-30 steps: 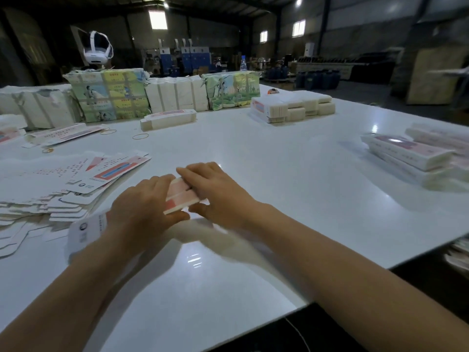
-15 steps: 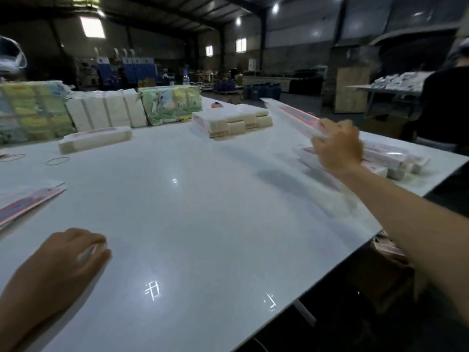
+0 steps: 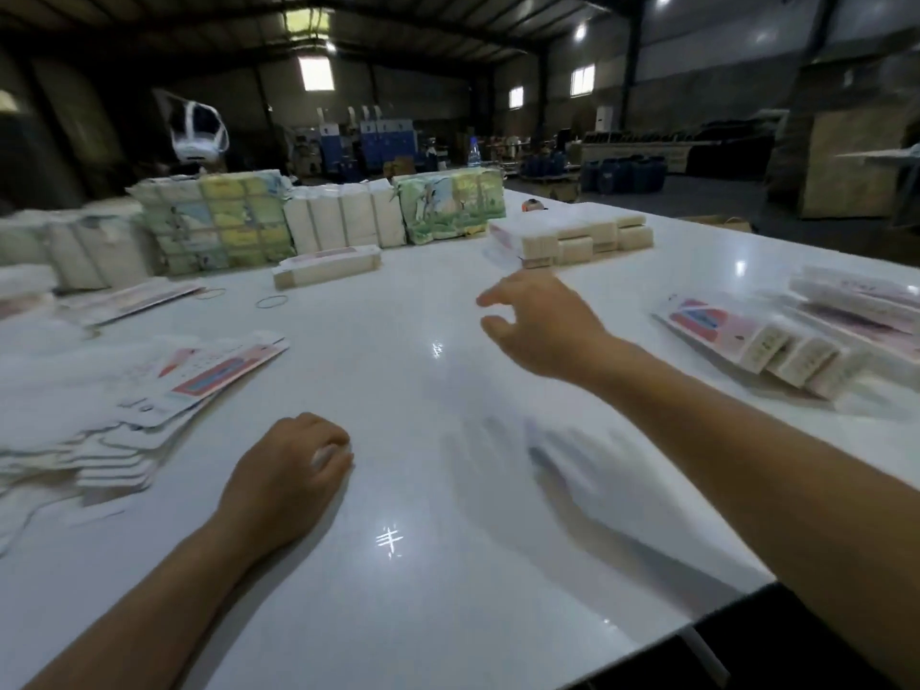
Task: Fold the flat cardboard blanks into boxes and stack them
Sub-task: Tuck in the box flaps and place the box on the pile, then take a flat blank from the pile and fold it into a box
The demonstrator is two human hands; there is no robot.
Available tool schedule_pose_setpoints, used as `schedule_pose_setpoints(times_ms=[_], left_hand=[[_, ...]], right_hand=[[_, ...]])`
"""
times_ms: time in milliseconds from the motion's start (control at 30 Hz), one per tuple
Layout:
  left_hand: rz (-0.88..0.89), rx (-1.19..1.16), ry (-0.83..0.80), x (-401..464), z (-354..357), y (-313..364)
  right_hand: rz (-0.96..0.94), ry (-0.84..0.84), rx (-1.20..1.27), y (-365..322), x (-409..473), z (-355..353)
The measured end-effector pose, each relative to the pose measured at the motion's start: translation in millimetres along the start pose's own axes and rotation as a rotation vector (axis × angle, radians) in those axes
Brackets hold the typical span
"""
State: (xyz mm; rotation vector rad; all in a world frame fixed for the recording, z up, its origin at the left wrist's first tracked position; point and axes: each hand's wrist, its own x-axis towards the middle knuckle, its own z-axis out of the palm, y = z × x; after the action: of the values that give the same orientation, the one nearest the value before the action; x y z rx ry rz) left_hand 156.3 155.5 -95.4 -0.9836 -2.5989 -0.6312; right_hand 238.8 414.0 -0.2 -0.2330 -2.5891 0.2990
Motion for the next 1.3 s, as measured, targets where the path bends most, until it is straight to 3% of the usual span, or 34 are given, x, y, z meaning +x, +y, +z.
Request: schedule_pose_setpoints(times_ms=[100, 200, 433, 533, 633, 767, 967, 1167, 1300], left_hand=[[-0.030, -0.063, 0.036, -4, -7, 2], [-0.076, -0.108, 0.057, -7, -11, 3], [-0.236, -0.180, 0.005, 34, -31, -28], [-0.299, 0.144, -0.009, 73, -45, -65], [-0.410, 0.489, -0.174, 90, -45, -105], [-0.573, 0.487, -0.235, 100, -35, -131], [-0.338, 0.719, -0.308, 106, -28, -124], [-0.304, 0.505, -0.126, 106, -60, -89], [-0.143, 0.350, -0.009, 89, -63, -36]], right_hand=[[-0.175, -0.185, 0.044, -78, -8, 59], [-0.234, -0.319, -0.033, -105, -26, 104], [-0.247, -0.228, 0.068, -101, -32, 126], [-0.225, -0.190, 0.068, -101, -34, 127], [-0.217, -0.174, 0.087, -100, -31, 128], [-0.216, -0.164, 0.090, -101, -29, 129], [-0.206, -0.188, 0.072, -101, -27, 130], [-0.205, -0.222, 0.080, -102, -28, 124], [-0.170, -0.254, 0.157, -99, -22, 126]])
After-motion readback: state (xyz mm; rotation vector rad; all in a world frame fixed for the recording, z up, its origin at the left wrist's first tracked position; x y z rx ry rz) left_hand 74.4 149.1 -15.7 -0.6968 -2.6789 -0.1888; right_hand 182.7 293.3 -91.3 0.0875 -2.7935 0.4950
